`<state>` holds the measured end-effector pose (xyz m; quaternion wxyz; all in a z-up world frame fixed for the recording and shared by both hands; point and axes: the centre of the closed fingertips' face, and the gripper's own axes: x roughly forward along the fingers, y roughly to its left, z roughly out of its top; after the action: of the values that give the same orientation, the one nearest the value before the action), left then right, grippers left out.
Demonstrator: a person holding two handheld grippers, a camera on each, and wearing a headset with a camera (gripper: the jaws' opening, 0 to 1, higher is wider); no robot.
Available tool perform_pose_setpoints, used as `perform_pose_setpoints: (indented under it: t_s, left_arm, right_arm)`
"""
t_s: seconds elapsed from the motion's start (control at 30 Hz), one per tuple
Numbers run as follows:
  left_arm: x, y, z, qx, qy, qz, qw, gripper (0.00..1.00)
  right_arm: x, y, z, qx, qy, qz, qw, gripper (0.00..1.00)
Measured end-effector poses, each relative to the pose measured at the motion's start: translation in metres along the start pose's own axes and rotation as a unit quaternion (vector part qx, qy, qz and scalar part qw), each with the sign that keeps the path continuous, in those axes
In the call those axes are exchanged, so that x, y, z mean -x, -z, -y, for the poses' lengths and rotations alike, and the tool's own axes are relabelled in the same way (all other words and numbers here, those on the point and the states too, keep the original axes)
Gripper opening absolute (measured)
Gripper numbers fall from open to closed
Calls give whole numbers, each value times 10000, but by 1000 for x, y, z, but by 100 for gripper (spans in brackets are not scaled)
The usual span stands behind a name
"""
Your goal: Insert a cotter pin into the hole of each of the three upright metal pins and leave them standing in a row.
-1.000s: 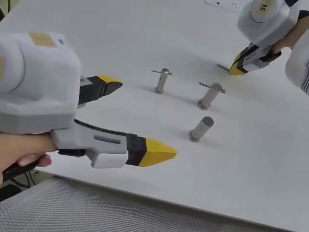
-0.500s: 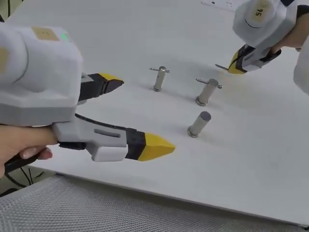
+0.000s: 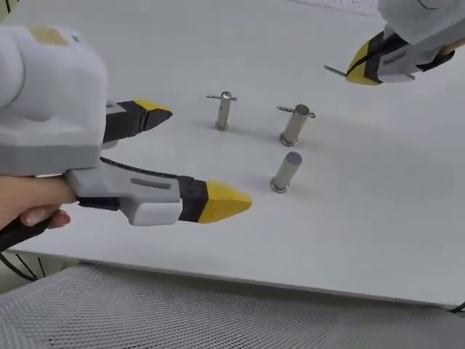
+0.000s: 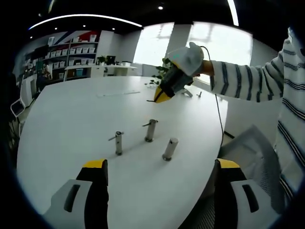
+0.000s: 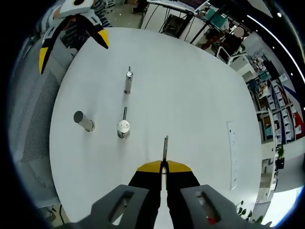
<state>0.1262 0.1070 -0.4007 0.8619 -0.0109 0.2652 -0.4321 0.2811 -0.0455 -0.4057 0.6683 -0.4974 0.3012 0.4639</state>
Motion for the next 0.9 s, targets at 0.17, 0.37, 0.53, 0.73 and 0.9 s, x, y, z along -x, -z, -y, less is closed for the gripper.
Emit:
perform_pose_setpoints:
  t_s: [0.17,0.37,0.53,0.73,0.9]
  left_arm:
    - [-3,-4,1,-18,76,-39,10000,90]
    - [-7,-11,-4,66,129,-6,9999,87]
    - [-12,-19,-1,207,294,8,9994,82]
    - [-18,-32,8,243,521,50,9983,75]
    - [-26,-39,17,327,722,31,9968,69]
  right_arm:
    - [23,-12,-16,0,260,320,9991,0]
    - [40,-23,-30,-23,564,739,9957,0]
    - [53,-30,-45,-99,790,962,9922,0]
    - [62,-47,-69,-157,968,1312,9865,0]
    - [64,-61,-83,-148,1021,1482,9836,0]
